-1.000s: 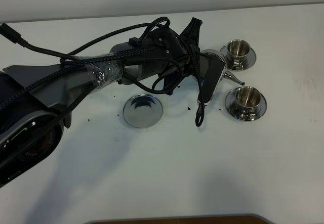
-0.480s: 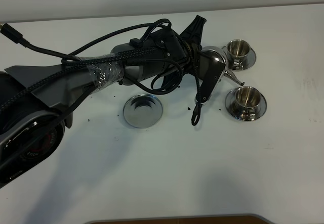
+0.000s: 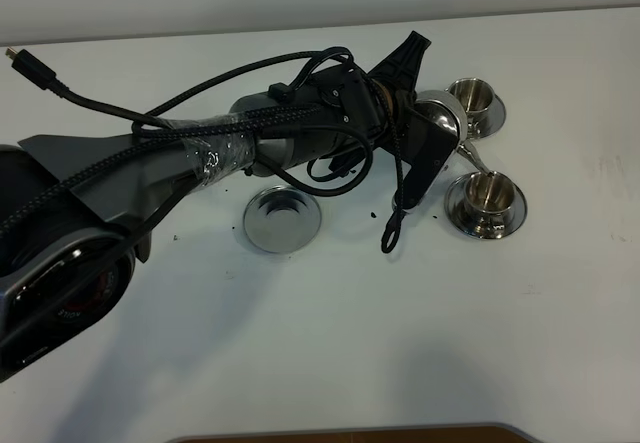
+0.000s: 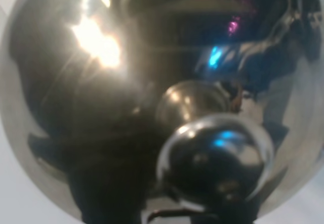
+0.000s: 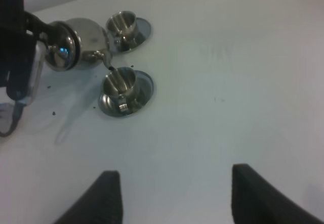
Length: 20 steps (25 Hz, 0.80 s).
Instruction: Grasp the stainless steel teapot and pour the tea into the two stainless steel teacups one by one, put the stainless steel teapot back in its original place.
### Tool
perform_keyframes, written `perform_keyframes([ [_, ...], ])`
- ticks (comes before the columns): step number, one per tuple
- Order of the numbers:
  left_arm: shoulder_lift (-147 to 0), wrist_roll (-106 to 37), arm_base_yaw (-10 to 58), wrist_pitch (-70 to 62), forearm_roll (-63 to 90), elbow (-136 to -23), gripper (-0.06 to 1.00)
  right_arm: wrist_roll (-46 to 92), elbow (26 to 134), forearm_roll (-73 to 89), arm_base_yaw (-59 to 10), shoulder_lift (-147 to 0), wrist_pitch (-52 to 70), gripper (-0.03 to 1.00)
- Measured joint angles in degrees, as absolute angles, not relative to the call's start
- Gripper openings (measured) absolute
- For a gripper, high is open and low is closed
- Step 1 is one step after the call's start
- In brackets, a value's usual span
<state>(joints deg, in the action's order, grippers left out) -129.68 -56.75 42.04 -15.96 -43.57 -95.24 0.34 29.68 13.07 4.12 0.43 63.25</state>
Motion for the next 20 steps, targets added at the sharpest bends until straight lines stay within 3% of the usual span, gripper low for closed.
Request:
perform_keyframes([
  [20,-129.68,-56.79,43.05,-14.31,-56.58,-95.24,0.24,0.34,29.68,13.07,4.12,0.43,63.25,0.48],
])
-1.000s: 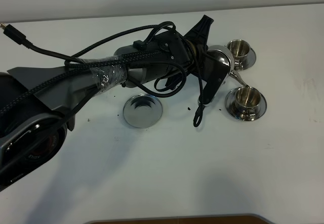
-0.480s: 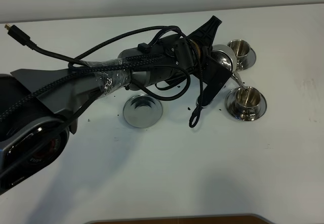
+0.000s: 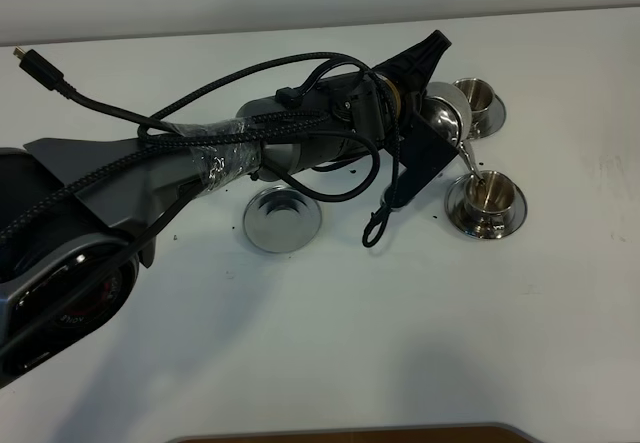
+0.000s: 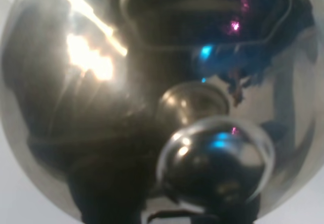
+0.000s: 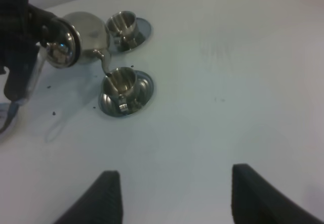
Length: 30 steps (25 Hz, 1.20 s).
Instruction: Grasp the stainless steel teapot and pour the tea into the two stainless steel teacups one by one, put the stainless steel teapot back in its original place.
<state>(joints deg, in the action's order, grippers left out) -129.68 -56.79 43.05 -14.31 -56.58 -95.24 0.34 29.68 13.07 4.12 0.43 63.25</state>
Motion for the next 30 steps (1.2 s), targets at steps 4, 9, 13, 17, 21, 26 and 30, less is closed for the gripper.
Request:
perform_keyframes([
  [4,-129.68,-56.79,43.05,-14.19,-58.1,-95.24,0.24,0.34,29.68,13.07,4.12,0.43,63.25,0.48],
  [9,-129.71,-56.79,43.05,-13.35,-59.98,-95.24,0.24,0.34,29.68,13.07,4.12,0.43,63.25,0.48],
  [13,-129.71,-56.79,43.05,-12.8,-61.15,-95.24,0.24,0.34,29.68,13.07,4.12,0.43,63.25,0.48],
  [17,-129.71,-56.79,43.05,-12.73,-61.47,-95.24,0.24,0.34,29.68,13.07,4.12,0.43,63.25,0.48],
  [21,-129.71,-56.68,43.05,-12.41,-62.63,-95.49,0.24,0.34,29.68,13.07,4.12,0.43,63.25,0.48],
  [26,-129.71,-56.68,43.05,-12.1,-62.69,-97.15,0.24,0.34,29.68,13.07,4.12,0.43,63.25,0.48],
  [30,-129.71,-56.74,43.05,-11.97,-62.69,-97.27,0.24,0.34,29.68,13.07,4.12,0.43,63.25,0.48],
])
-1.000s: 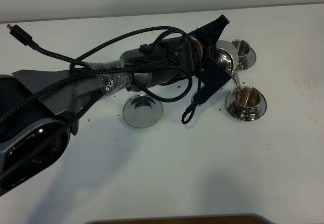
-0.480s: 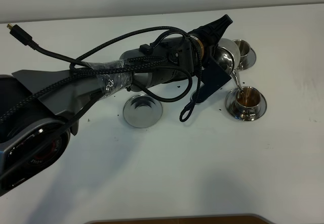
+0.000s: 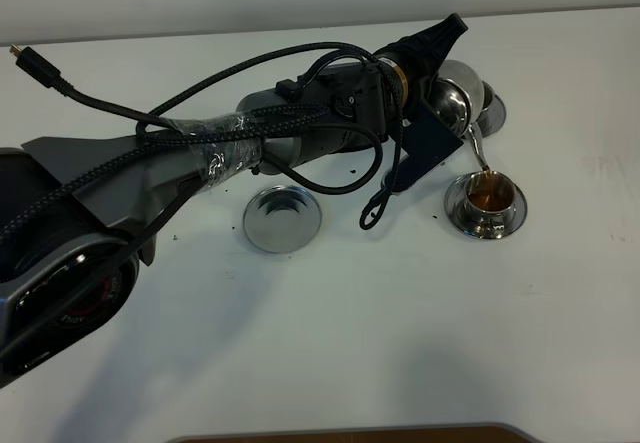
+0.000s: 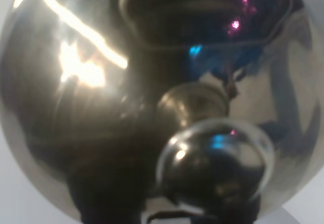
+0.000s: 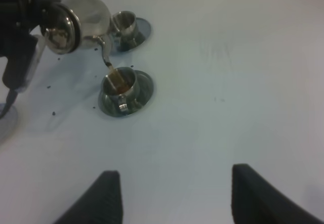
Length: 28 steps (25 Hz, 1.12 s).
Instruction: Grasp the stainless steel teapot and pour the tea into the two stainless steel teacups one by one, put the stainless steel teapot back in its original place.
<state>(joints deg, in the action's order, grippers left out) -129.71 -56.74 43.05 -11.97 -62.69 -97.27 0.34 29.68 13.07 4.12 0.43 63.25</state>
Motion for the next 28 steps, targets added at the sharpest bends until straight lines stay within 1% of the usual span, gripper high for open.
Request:
perform_keyframes([
  [11,-129.71,-56.78,43.05,-10.9,-68.27,-97.27,0.24,0.0,29.68,13.07,4.12,0.43,63.25,0.48],
  [28,-129.71,-56.7,43.05,-9.26,-71.22,-97.27,0.24,0.34,29.68,13.07,4.12,0.43,63.25,0.48],
])
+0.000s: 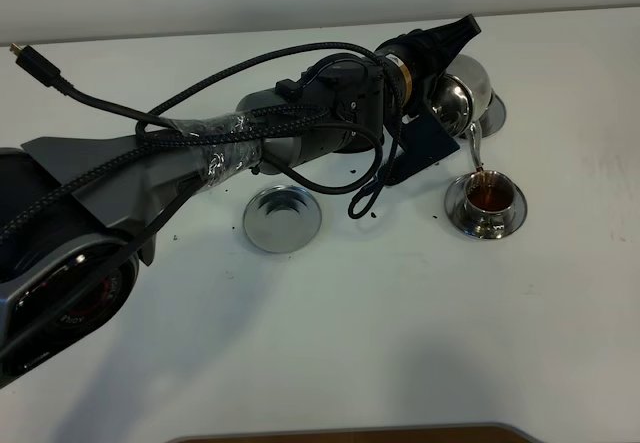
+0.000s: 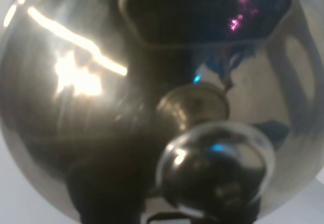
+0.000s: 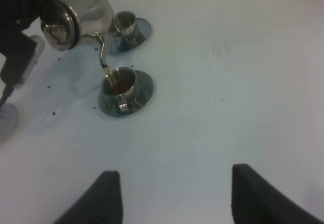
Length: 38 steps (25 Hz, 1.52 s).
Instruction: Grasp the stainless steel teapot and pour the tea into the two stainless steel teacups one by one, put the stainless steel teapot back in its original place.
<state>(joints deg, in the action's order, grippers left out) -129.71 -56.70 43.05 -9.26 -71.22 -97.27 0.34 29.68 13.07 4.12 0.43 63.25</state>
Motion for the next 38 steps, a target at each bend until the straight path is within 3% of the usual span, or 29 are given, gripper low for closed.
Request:
perform_keyframes([
  [18,-129.71,-52.72,42.99,-15.53,-55.05,-97.27,0.24,0.34,29.68,13.07,4.12,0.43,63.25,0.48],
  [38,-122.88,-52.37,42.99,-37.94,-14.08,-97.55,0.24,0.34,29.68,13.07,4.12,0.43,63.25,0.48],
])
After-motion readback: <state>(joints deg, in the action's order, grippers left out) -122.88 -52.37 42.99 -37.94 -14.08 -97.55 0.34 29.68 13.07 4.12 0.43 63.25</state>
